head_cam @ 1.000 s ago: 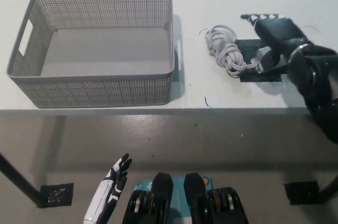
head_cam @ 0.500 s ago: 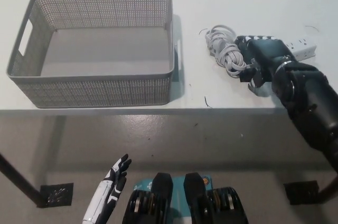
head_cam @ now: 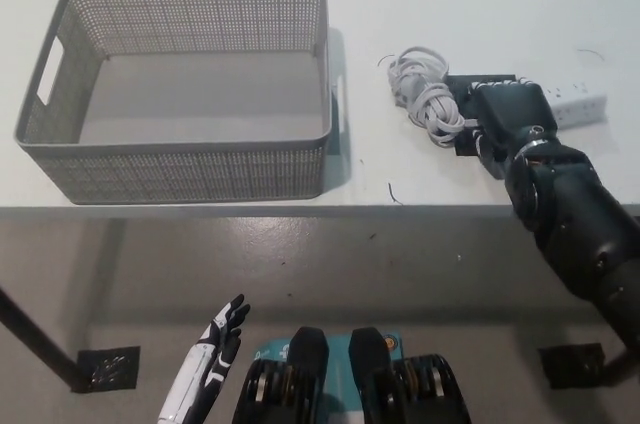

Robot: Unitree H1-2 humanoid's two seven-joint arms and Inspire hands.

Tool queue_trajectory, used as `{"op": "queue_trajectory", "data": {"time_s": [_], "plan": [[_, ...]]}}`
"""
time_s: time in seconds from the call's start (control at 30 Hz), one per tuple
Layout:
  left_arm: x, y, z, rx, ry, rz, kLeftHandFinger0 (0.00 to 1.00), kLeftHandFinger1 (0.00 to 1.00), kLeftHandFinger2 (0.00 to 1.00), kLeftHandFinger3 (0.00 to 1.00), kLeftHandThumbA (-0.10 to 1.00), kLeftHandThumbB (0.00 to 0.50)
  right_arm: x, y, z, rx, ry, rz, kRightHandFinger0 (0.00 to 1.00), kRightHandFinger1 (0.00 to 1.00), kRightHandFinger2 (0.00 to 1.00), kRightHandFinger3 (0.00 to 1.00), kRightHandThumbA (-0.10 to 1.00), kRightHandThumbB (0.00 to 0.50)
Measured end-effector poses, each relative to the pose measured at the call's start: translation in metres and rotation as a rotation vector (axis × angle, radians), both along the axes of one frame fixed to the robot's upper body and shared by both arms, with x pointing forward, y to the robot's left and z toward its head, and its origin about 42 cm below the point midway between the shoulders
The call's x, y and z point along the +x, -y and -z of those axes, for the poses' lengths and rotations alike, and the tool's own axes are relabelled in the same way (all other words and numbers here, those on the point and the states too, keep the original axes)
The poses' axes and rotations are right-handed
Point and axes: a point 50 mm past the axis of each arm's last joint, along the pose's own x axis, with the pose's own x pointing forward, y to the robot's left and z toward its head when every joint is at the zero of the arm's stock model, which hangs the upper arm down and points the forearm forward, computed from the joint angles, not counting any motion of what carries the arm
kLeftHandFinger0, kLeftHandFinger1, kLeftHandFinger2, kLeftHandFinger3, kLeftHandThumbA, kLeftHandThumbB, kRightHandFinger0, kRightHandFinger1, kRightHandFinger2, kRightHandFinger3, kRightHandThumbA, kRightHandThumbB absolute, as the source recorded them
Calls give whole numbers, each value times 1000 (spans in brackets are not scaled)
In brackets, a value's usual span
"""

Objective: Use the right hand to pick up a power strip and put it into a container on the left side

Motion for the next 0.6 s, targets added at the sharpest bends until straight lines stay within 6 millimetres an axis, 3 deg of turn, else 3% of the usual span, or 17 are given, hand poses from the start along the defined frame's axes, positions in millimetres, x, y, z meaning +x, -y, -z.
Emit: {"op": "queue_trajectory", "data": {"time_s": [0.03,0.07,0.1,0.13,0.2,0.33,0.43,0.6], "plan": [[0,0,0,0,-1,0,1000,1000,1000,1000,1000,140,0,1,2,-4,15,0,0,57,522,388,-100,172],[0,0,0,0,-1,0,1000,1000,1000,1000,1000,139,0,1,4,-5,26,0,0,99,693,529,-100,157],[0,0,0,0,-1,0,1000,1000,1000,1000,1000,137,0,1,5,-6,37,0,0,47,599,479,-100,147],[0,0,0,0,-1,0,1000,1000,1000,1000,1000,143,0,1,6,-6,48,-1,0,3,502,357,-100,112],[0,0,0,0,-2,0,1000,1000,1000,1000,1000,148,-1,0,10,-5,75,-4,0,0,417,225,-100,139],[0,0,0,0,-2,0,1000,1000,1000,1000,1000,147,-2,-2,17,-3,130,-14,0,0,426,84,-100,133],[0,0,0,0,-2,0,1000,1000,1000,1000,1000,143,-3,-2,21,-2,161,-23,0,0,454,303,-100,127],[0,0,0,0,-2,0,1000,1000,1000,1000,1000,135,-5,1,27,-9,217,-35,0,34,514,412,-100,117]]}}
